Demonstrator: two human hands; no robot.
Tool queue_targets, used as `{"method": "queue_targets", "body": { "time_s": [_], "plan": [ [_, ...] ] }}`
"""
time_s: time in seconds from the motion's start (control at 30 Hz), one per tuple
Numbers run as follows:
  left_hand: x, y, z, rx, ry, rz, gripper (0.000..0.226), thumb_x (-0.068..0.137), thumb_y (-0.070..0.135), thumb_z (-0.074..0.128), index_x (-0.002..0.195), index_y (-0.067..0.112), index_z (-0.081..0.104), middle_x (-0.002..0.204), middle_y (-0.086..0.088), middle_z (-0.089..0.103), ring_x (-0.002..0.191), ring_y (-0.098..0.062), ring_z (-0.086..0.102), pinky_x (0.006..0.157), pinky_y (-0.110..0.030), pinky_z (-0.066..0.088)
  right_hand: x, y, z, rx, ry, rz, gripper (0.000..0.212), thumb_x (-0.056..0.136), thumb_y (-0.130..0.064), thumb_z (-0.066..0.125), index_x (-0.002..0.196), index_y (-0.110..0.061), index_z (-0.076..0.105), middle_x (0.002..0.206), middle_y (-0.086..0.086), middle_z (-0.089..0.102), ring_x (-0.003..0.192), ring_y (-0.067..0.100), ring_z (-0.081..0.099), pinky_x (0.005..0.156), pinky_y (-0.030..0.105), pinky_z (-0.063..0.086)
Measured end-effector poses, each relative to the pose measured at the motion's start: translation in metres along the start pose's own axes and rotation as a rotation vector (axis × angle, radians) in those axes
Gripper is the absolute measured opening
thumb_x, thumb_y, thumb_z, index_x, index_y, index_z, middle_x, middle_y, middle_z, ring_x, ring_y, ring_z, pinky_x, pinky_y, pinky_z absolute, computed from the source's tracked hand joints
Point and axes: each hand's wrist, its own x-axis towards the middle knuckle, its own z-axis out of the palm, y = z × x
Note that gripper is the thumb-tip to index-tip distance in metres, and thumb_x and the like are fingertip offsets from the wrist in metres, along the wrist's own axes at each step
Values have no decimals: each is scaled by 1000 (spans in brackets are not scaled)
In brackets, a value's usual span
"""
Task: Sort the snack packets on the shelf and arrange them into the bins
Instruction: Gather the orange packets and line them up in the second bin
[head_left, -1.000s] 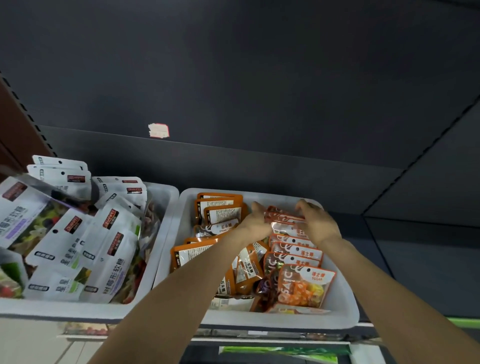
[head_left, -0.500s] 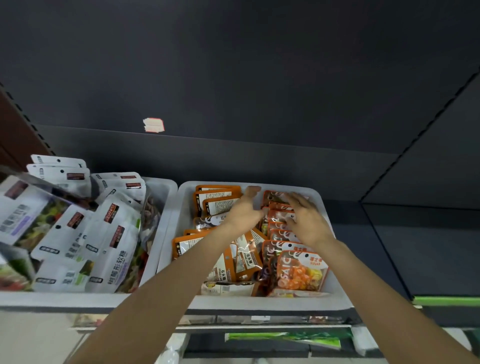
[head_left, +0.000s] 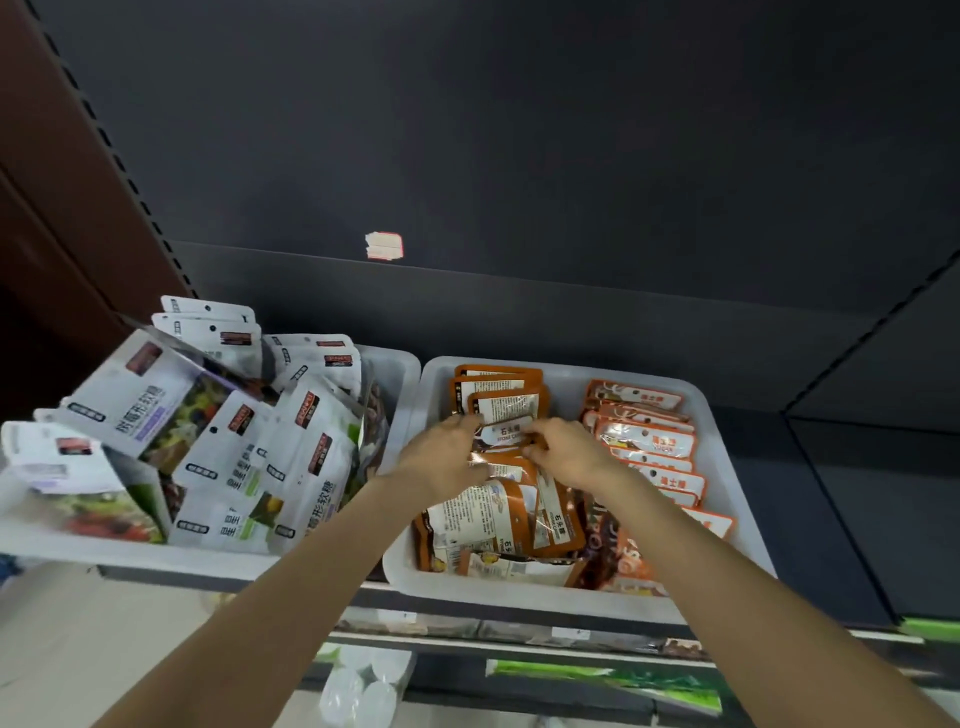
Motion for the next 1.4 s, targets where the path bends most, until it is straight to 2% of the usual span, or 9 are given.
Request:
{"method": "queue_targets", "body": {
  "time_s": [0.13, 0.27, 0.43, 0.63, 0.87, 1.1, 1.27, 1.33, 1.4],
  "plan": [
    [13, -3, 3, -170, 34, 7, 100, 78, 37, 74, 151, 25, 6, 157, 0, 8, 144, -23, 16, 116, -44, 24, 1, 8, -1, 4, 31, 12, 50, 97, -29, 48, 144, -21, 33, 145, 10, 38, 129, 25, 44, 104, 35, 38],
    [20, 0, 4, -349, 83, -66, 104, 78, 35, 74, 152, 21, 2, 158, -2, 1, 145, -23, 14, 115, -39, 23, 16, 4, 3, 148, 153, 17, 70, 97, -26, 49, 151, -23, 4, 152, 10, 24, 134, 27, 39, 106, 40, 36],
    [21, 3, 3, -458, 232, -154, 84, 87, 17, 66, 149, 20, 11, 152, -5, 12, 132, -24, 40, 105, -34, 38, 35, -1, 8, 332, 367, 141, 42, 95, -23, 52, 130, -13, 31, 133, 11, 46, 123, 26, 49, 99, 37, 43],
    [28, -2, -2, -524, 270, -109, 80, 86, 14, 67, 149, 19, 18, 149, -4, 26, 132, -19, 41, 104, -32, 40, 46, -2, 6, 275, 459, 154, 26, 92, -24, 59, 113, -14, 47, 122, 9, 48, 113, 24, 52, 89, 29, 43],
    [30, -7, -9, -522, 277, -116, 67, 88, 18, 65, 143, 22, 29, 142, -3, 42, 126, -20, 49, 101, -34, 46, 44, -6, 1, 224, 454, 109, 15, 94, -19, 55, 109, -17, 51, 100, -2, 56, 92, 14, 58, 73, 24, 46],
    [30, 16, -5, -279, 214, -11, 60, 88, 29, 65, 141, 27, 38, 149, -1, 24, 134, -22, 38, 108, -31, 35, 32, 11, -19, 195, 344, 254, 11, 91, -17, 59, 81, -13, 62, 87, 7, 65, 80, 20, 64, 71, 31, 54],
    [35, 24, -3, -171, 86, 51, 65, 87, 40, 64, 144, 30, 34, 154, 0, 23, 139, -23, 31, 113, -38, 29, 13, 14, -26, 660, 315, 329, 11, 87, -7, 64, 97, -2, 61, 99, 14, 67, 86, 24, 69, 72, 35, 60],
    [34, 20, -4, -116, 80, 19, 71, 86, 44, 63, 146, 36, 26, 157, -1, 14, 141, -26, 28, 114, -44, 30, 7, 14, -27, 688, 376, 313, 22, 87, -6, 64, 108, -8, 56, 105, 7, 62, 94, 25, 66, 71, 35, 59],
    [30, 13, -4, -171, 23, 17, 63, 89, 42, 60, 145, 35, 30, 153, -5, 27, 134, -25, 40, 109, -39, 36, 3, 17, -30, 521, 469, 260, 36, 87, -7, 64, 117, -19, 50, 108, 4, 57, 97, 26, 64, 72, 39, 59]
  ]
}}
